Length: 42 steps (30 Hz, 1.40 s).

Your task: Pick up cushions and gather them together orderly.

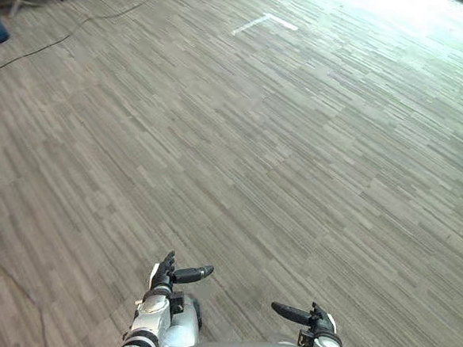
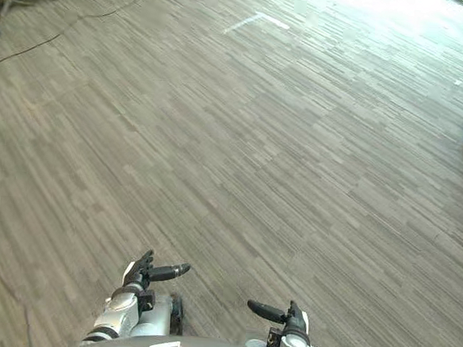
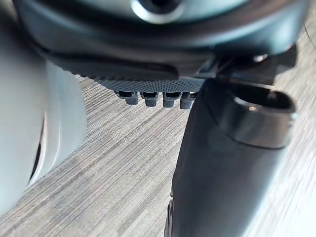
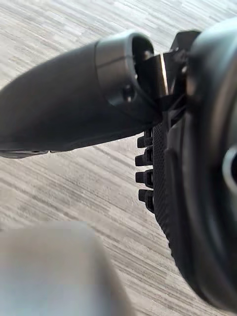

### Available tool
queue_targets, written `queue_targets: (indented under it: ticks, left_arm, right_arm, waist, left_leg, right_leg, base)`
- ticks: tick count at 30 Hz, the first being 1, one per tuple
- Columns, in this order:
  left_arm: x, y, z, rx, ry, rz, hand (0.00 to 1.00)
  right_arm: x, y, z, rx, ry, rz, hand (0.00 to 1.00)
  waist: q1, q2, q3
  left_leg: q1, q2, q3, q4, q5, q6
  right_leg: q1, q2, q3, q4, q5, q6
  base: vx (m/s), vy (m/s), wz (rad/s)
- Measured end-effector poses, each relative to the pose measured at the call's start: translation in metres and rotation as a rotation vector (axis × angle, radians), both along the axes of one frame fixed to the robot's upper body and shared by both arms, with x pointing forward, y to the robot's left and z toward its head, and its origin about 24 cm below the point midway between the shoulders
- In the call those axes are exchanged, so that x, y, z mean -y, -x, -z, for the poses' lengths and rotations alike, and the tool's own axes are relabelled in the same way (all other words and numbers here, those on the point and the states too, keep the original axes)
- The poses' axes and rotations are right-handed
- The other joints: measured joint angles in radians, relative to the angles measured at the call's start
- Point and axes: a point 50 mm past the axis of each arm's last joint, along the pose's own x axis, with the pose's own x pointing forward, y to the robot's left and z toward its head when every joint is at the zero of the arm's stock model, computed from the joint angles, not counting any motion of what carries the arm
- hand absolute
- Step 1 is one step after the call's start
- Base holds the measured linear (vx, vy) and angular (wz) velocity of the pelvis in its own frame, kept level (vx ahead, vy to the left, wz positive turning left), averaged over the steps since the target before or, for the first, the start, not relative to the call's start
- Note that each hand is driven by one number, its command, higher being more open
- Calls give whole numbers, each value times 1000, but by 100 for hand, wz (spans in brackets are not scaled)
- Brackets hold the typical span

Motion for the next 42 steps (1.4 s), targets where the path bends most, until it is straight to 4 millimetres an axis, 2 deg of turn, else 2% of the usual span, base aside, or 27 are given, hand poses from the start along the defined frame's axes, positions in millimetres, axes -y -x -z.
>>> queue_targets:
  ticks: [1, 2, 4, 5, 7, 8, 9, 11, 13, 14, 15, 18, 19, 22, 24, 26, 27, 28, 30, 32, 33, 34, 35, 36, 38, 39, 42]
  left_arm:
    - [0, 1, 0, -3, -2, -2, 100]
    - [-3, 8, 3, -25, -12, -9, 100]
    - [-3, 11, 4, -41, -26, 12, 100]
    - [-3, 17, 7, -72, -36, 48, 100]
    - [-2, 20, 9, -92, -40, 68, 100]
    - [-4, 20, 8, -95, -46, 83, 100]
    - [3, 22, 10, -108, -42, 117, 100]
    - [7, 19, 10, -101, -36, 156, 100]
    - [10, 19, 10, -99, -38, 169, 100]
    - [10, 16, 9, -85, -30, 151, 100]
    - [11, 12, 6, -53, -15, 113, 100]
    - [5, 10, 3, -17, -23, 66, 100]
    - [2, 5, -2, 24, -30, 42, 100]
    - [4, -3, -7, 79, -22, 15, 100]
    - [4, -6, -9, 102, -19, 1, 100]
    - [4, -7, -10, 108, -11, -9, 100]
    - [4, -7, -10, 107, -7, -19, 100]
    - [0, -4, -8, 93, -16, -23, 100]
    - [-14, 6, -5, 49, -44, -49, 100]
    - [-23, 8, -4, 26, -65, -64, 100]
    - [-25, 8, -4, 16, -72, -60, 100]
    - [-25, 10, -2, 0, -75, -52, 100]
    - [-24, 15, 1, -32, -75, -35, 100]
    - [-23, 18, 2, -45, -74, -31, 100]
    - [-18, 23, 5, -71, -75, 11, 100]
    - [-15, 24, 7, -81, -73, 31, 100]
    - [-12, 27, 9, -105, -71, 57, 100]
  right_arm:
    - [1, -1, -1, 6, 5, -6, 100]
    - [2, -7, -4, 38, 26, -37, 100]
    - [5, -13, -7, 66, 42, -55, 100]
    - [7, -20, -10, 81, 49, -58, 100]
    - [6, -25, -12, 97, 50, -62, 100]
    - [5, -26, -12, 101, 46, -67, 100]
    - [9, -32, -14, 109, 63, -76, 100]
    - [13, -34, -16, 115, 74, -72, 100]
    - [19, -33, -16, 110, 70, -21, 100]
    - [17, -33, -15, 107, 69, -32, 100]
    - [17, -31, -15, 97, 76, -46, 100]
    - [12, -28, -13, 81, 71, -74, 100]
    - [8, -24, -11, 68, 63, -77, 100]
    - [10, -19, -9, 46, 65, -69, 100]
    - [10, -16, -8, 37, 67, -67, 100]
    - [9, -13, -6, 21, 71, -69, 100]
    - [8, -12, -5, 14, 75, -76, 100]
    - [6, -8, -4, 1, 72, -85, 100]
    - [-5, 3, 1, -30, 38, -92, 100]
    - [-14, 8, 4, -39, 5, -60, 100]
    - [-14, 7, 3, -37, 6, -69, 100]
    - [-14, 5, 3, -31, 2, -76, 100]
    - [-11, 2, 1, -12, 8, -79, 100]
    - [-10, -1, 0, 1, 13, -84, 100]
    - [-5, -9, -4, 37, 35, -112, 100]
    - [-3, -12, -6, 56, 41, -110, 100]
    - [-1, -24, -10, 86, 50, -114, 100]
  waist:
    - [-1, 5, 3]
    - [-2, 21, 0]
    - [-8, 30, 10]
    - [-23, 35, 13]
    - [-33, 32, 17]
    - [-43, 18, 27]
    - [-46, 50, 35]
    - [-51, 57, 39]
    - [-67, 69, 41]
    - [-73, 80, 49]
    - [-71, 101, 59]
    - [-67, 98, 64]
    - [-49, 89, 63]
    - [-25, 90, 63]
    - [-17, 85, 65]
    - [-15, 81, 66]
    - [-13, 78, 65]
    - [5, 57, 54]
    - [16, 13, 3]
    - [14, -29, -16]
    - [13, -42, -14]
    - [8, -37, -9]
    - [0, -33, -5]
    - [-3, -26, -1]
    - [-13, -8, 2]
    - [-19, -3, 6]
    - [-39, 8, 12]
  left_leg:
    - [21, 2, 3, -13, -5, -3]
    - [113, 14, 22, -94, -11, -8]
    - [199, 26, 41, -176, -3, -22]
    - [259, 40, 54, -226, 0, -27]
    - [315, 49, 70, -269, 0, -27]
    - [364, 39, 69, -302, -3, -35]
    - [399, 65, 66, -326, 13, -53]
    - [404, 64, 56, -322, 72, -87]
    - [356, 110, -3, -111, 121, -171]
    - [265, 153, -59, 116, 171, -235]
    - [111, 211, -112, 472, 189, -263]
    - [5, 236, -88, 633, 144, -241]
    - [-76, 233, -27, 554, 79, -158]
    - [-173, 205, 0, 323, 48, -104]
    - [-217, 163, -8, 63, 66, -111]
    - [-245, 115, -12, -146, 146, -111]
    - [-246, 103, -13, -186, 188, -110]
    - [-229, 85, -18, -168, 284, -97]
    - [-248, 59, -19, -71, 256, -57]
    - [-235, 35, 0, 17, 160, -30]
    - [-192, 23, 18, 39, 110, -18]
    - [-158, 14, 22, 40, 80, -16]
    - [-73, 6, 23, 33, 33, -15]
    - [-36, 6, 23, 17, 22, -15]
    - [133, 8, 39, -129, 21, -39]
    - [180, 10, 42, -176, 26, -47]
    - [266, 25, 51, -262, 27, -50]
  right_leg:
    - [-14, -8, -15, 16, -5, -9]
    - [-98, -27, -86, 29, -31, -52]
    - [-170, -27, -156, -61, -50, -83]
    - [-218, -13, -203, -207, -52, -90]
    - [-257, 14, -231, -433, -10, -94]
    - [-249, 33, -222, -596, 174, -125]
    - [-230, 72, -233, -586, 184, -177]
    - [-246, 70, -220, -520, 114, -191]
    - [-202, 82, -224, -482, 20, -201]
    - [-155, 104, -230, -508, 5, -199]
    - [-78, 152, -225, -562, -1, -203]
    - [13, 187, -198, -622, -12, -216]
    - [96, 201, -158, -692, -19, -223]
    - [171, 203, -105, -760, -25, -212]
    - [218, 192, -71, -795, -44, -188]
    - [268, 172, -38, -802, -85, -147]
    - [283, 164, -22, -802, -103, -130]
    - [309, 142, 23, -809, -133, -116]
    - [309, 105, 78, -786, -129, -127]
    - [250, 54, 84, -584, -106, -87]
    - [172, 19, 85, -367, -36, -21]
    - [116, -5, 81, -224, 44, 3]
    - [41, -43, 43, -24, 64, -6]
    - [18, -54, 19, 25, 55, -17]
    - [-107, -64, -95, 24, 0, -97]
    - [-149, -63, -136, -38, -12, -113]
    - [-250, -35, -202, -313, -6, -111]
  base:
    - [599, 127, -28]
    - [499, 68, -31]
    - [569, -17, -24]
    - [629, -110, -15]
    - [590, -177, -5]
    - [563, -214, -4]
    - [554, -209, -9]
    - [466, -205, -15]
    - [526, -287, -6]
    - [512, -245, -20]
    - [495, -195, -30]
    - [310, -31, -45]
    - [356, 9, -66]
    - [407, 98, -59]
    - [346, 171, -47]
    - [464, 262, -42]
    - [530, 299, -75]
    - [693, 329, -97]
    - [602, 268, -76]
    - [626, 296, -18]
    - [608, 276, -12]
    - [575, 243, -11]
    - [551, 173, -5]
    - [539, 144, -9]
    - [627, 52, -12]
    - [629, -28, -5]
    - [506, -135, 5]
